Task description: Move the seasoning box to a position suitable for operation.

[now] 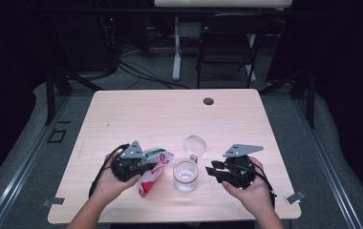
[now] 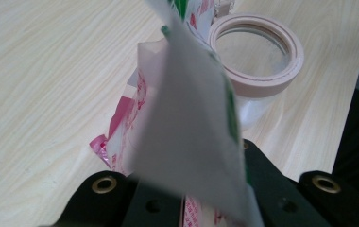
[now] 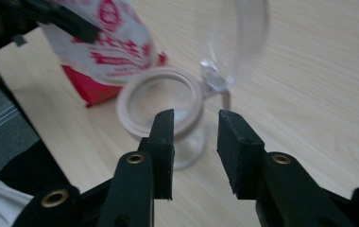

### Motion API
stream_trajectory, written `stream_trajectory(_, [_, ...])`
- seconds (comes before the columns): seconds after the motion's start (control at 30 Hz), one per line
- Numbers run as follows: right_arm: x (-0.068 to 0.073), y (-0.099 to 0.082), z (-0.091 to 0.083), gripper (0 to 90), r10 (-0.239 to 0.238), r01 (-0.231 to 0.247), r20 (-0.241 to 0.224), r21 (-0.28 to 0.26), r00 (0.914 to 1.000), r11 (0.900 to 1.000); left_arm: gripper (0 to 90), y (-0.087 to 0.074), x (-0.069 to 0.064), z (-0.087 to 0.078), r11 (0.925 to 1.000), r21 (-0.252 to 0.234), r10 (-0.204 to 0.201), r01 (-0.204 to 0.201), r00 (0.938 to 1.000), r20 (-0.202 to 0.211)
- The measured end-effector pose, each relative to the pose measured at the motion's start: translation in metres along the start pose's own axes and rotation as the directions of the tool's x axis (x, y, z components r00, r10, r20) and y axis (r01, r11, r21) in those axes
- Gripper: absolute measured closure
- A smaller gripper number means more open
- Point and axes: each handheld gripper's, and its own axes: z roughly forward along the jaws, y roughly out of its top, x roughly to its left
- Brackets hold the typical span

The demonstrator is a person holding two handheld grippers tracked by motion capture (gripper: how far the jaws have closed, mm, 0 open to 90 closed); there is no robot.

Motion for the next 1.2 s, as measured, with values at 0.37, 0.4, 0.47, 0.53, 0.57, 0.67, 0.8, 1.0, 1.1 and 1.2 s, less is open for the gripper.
stream_trajectory(0.37, [0.02, 0.035, 0.036, 71.5, -0.093, 0.097, -0.098, 0.036, 0.9909, 0.9947, 90.0, -0.005, -0.008, 0.005, 0.9993, -0.037, -0.01, 0.01, 0.9999, -0.002])
stream_trajectory(0.4, [0.021, 0.037, 0.04, 71.1, -0.096, 0.1, -0.099, 0.037, 0.9904, 0.9943, 90.0, -0.005, -0.008, 0.005, 0.9992, -0.037, -0.011, 0.011, 0.9999, -0.004])
stream_trajectory(0.47, [0.023, 0.04, 0.046, 70.3, -0.096, 0.099, -0.108, 0.03, 0.9896, 0.9946, 90.0, -0.005, -0.009, 0.005, 0.999, -0.043, -0.011, 0.01, 0.9999, -0.007])
stream_trajectory(0.53, [0.025, 0.044, 0.053, 69.7, -0.106, 0.111, -0.118, 0.036, 0.9874, 0.9931, 90.0, -0.006, -0.01, 0.005, 0.9987, -0.049, -0.011, 0.011, 0.9999, -0.009])
stream_trajectory(0.57, [0.025, 0.045, 0.056, 69.5, -0.11, 0.116, -0.117, 0.041, 0.987, 0.9925, 90.0, -0.007, -0.01, 0.006, 0.9982, -0.058, -0.015, 0.014, 0.9997, -0.019])
stream_trajectory(0.67, [0.028, 0.047, 0.064, 68.8, -0.129, 0.135, -0.105, 0.051, 0.9861, 0.9895, 90.0, -0.009, -0.01, 0.005, 0.9976, -0.065, -0.026, 0.025, 0.9996, -0.012])
stream_trajectory(0.8, [0.03, 0.049, 0.072, 68.6, -0.142, 0.148, -0.107, 0.047, 0.984, 0.9878, 90.0, -0.012, -0.012, 0.004, 0.996, -0.081, -0.04, 0.039, 0.9991, -0.012])
stream_trajectory(1.0, [0.034, 0.054, 0.083, 64.2, -0.178, 0.183, -0.116, 0.031, 0.9771, 0.9827, 90.0, -0.016, -0.012, 0.002, 0.9927, -0.106, -0.06, 0.058, 0.9982, -0.008])
stream_trajectory(1.1, [0.034, 0.055, 0.088, 64.6, -0.19, 0.195, -0.108, 0.028, 0.9757, 0.9805, 90.0, -0.018, -0.012, 0.001, 0.9922, -0.109, -0.062, 0.06, 0.9981, -0.009])
stream_trajectory(1.2, [0.035, 0.056, 0.093, 68.8, -0.195, 0.201, -0.131, 0.033, 0.9721, 0.9791, 90.0, -0.019, -0.012, 0.002, 0.9915, -0.112, -0.067, 0.066, 0.9978, 0.001])
